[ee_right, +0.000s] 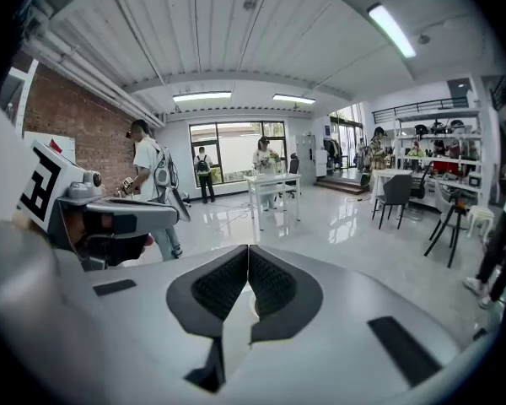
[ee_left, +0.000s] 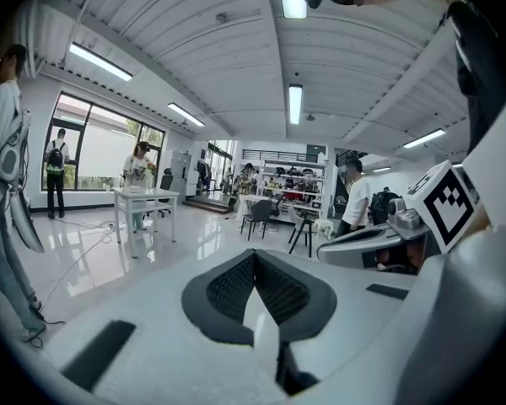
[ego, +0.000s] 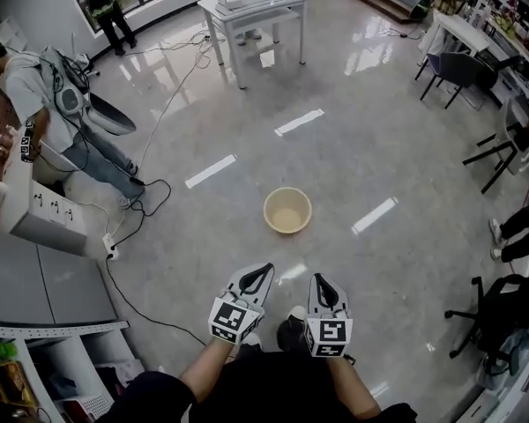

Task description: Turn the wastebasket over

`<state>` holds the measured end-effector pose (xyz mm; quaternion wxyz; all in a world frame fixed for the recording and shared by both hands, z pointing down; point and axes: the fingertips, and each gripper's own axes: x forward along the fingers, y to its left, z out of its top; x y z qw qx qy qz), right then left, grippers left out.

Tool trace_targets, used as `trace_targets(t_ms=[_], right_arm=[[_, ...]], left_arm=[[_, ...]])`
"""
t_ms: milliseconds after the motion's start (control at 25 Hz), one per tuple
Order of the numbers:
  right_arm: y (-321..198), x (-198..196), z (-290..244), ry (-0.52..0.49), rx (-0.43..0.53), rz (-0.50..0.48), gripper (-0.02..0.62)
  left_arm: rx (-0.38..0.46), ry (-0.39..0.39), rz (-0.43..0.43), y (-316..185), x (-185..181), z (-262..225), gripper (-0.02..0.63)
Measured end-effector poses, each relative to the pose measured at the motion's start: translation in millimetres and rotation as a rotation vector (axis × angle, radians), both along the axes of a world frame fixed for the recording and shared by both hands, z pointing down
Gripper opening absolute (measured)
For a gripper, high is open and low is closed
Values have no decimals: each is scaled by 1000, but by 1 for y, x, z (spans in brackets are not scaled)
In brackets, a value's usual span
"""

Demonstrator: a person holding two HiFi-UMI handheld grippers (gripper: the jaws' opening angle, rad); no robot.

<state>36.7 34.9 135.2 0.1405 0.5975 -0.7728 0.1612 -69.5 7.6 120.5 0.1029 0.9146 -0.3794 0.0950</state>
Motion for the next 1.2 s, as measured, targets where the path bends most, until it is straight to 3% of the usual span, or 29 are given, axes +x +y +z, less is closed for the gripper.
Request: trace_targets(t_ms=[160, 480, 1200], right_arm=[[25, -26, -17, 7, 19, 29, 11], [71, -91, -31, 16, 40, -12, 9], [120, -115, -44, 18, 75, -29, 9]], left_arm=[[14, 5, 16, 23, -25, -4, 8], [12, 11, 19, 79, -71, -6, 8], [59, 47, 6, 131, -93, -32, 8]])
